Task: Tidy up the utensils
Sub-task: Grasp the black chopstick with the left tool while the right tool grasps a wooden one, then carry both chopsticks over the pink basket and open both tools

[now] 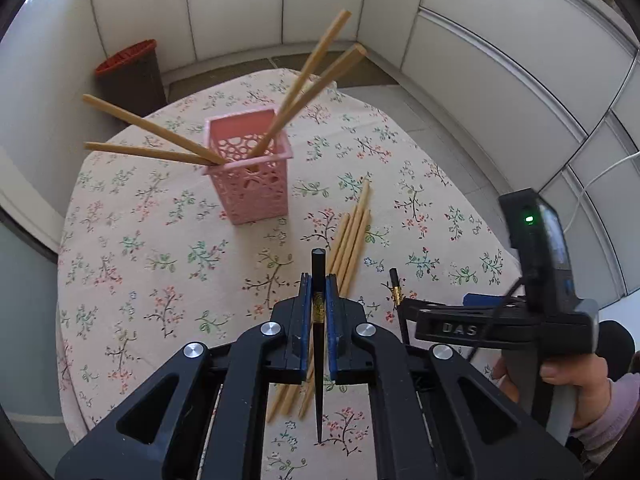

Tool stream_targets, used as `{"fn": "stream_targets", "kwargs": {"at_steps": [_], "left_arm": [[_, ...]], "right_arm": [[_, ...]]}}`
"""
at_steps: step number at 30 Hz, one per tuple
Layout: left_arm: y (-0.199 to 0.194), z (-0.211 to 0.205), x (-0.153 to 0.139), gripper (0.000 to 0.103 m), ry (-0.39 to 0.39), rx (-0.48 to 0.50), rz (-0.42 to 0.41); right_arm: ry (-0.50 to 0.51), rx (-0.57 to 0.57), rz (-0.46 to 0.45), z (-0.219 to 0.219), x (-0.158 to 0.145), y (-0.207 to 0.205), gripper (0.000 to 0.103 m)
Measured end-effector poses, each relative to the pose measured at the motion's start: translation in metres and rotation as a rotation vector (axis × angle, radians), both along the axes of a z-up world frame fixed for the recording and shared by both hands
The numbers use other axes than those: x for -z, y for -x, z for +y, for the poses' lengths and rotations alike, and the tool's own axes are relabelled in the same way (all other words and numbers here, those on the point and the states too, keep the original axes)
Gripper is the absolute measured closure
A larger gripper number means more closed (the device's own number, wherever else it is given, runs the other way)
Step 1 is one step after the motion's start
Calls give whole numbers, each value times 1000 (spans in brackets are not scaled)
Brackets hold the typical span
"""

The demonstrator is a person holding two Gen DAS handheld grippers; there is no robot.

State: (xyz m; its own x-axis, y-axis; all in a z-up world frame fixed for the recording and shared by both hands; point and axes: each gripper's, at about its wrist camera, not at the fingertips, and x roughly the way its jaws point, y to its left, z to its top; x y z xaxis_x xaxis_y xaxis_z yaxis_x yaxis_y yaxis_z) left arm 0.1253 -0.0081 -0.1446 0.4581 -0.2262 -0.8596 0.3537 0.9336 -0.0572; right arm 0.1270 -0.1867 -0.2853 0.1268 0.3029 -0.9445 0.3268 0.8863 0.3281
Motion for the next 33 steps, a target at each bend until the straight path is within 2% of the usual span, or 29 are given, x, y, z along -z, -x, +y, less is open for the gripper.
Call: {"fn": "stream_targets", "kwargs": {"at_steps": [5,8,10,11,13,19,28,33], "left_arm": [[16,21,-25,97,14,-53,-86],[20,32,-34,97,0,-80,-122],[22,37,-39,97,-6,-90,-136],[24,38,-40,97,-14,-96,-145],[28,42,-43,97,-20,-105,-154],[33,47,-52,97,-21,-130,-183],[40,44,-72,97,38,-142,-221],[41,45,-78,97,64,-163,-230]], "right_arm": [[122,-88,2,30,1,-8,11],[221,-107,-33,39,-4,-10,34],[222,-112,-51,40,-8,-12,61],[213,-107,-54,39,-8,-12,67],[206,-110,-57,40,-9,-13,92],[113,-63,-129,17,-22,-4,96],[29,-85,-352,-13,-108,26,96],[-17,-71,-423,-21,-134,35,96]]}}
